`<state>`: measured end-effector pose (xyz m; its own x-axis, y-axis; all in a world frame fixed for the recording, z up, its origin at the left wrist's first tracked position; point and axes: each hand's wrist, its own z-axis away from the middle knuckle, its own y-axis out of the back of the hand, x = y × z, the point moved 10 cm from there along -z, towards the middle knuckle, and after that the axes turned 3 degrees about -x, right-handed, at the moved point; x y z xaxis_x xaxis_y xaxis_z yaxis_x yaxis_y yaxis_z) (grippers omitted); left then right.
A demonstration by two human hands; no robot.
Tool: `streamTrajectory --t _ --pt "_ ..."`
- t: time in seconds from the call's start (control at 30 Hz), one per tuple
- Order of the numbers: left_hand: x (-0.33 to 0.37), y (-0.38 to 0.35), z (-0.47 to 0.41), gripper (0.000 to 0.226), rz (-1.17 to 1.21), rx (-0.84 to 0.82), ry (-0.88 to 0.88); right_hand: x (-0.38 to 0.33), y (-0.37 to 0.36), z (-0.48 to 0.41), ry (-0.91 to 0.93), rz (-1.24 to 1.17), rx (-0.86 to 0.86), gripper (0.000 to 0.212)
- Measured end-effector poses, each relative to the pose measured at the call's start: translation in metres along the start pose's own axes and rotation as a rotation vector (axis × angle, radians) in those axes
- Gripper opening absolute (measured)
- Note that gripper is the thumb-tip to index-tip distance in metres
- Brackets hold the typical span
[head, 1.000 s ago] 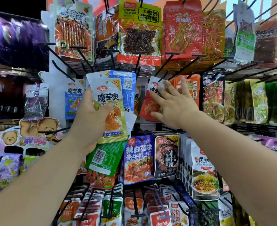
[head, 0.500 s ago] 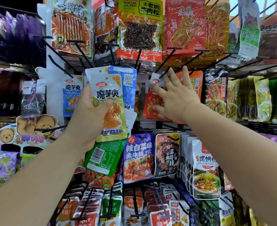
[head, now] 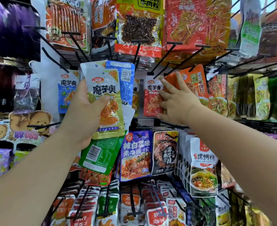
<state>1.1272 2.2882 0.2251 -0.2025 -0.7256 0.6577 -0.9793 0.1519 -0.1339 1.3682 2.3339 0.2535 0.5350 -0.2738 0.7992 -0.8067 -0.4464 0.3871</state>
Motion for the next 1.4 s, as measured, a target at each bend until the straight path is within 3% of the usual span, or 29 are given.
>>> streamTrajectory --t 0.2,0.57,0.73,0.8,0.87,0.93,1.1,1.23,1.33,1.4 --pt "0.001 -0.001 -0.001 0.041 -0.020 0.003 0.004 0.006 0.002 0.015 -0.003 -0.071 0.013 0.076" --pt "0.018 0.001 0.009 0.038 -0.031 0.015 0.006 0.010 0.055 0.035 -0.024 -0.583 0.406 0.048" --pt "0.028 0.000 0.033 0.041 -0.030 0.010 -0.036 0.007 0.100 0.076 -0.110 -1.223 0.627 0.040" --pt "0.025 0.002 0.047 0.042 0.017 0.018 -0.017 -0.008 0.107 0.089 -0.156 -1.637 0.569 0.028" --pt "0.019 0.009 0.061 0.065 0.049 0.052 0.040 -0.030 0.107 0.100 -0.188 -2.069 0.475 0.024" --pt "0.017 0.020 0.075 0.079 0.043 0.098 0.071 -0.046 0.108 0.112 -0.240 -2.306 0.464 0.023" --pt "0.020 0.034 0.111 0.045 0.068 0.186 0.018 -0.097 0.128 0.143 -0.262 -2.329 0.490 0.055" --pt "0.020 0.063 0.138 0.036 0.085 0.416 0.023 -0.155 0.131 0.171 -0.298 -2.355 0.423 0.058" --pt "0.017 0.075 0.153 0.043 0.063 0.451 0.056 -0.184 0.128 0.179 -0.287 -2.349 0.363 0.038" --pt "0.013 0.078 0.163 0.067 0.040 0.425 0.114 -0.190 0.128 0.185 -0.298 -2.345 0.395 0.031"
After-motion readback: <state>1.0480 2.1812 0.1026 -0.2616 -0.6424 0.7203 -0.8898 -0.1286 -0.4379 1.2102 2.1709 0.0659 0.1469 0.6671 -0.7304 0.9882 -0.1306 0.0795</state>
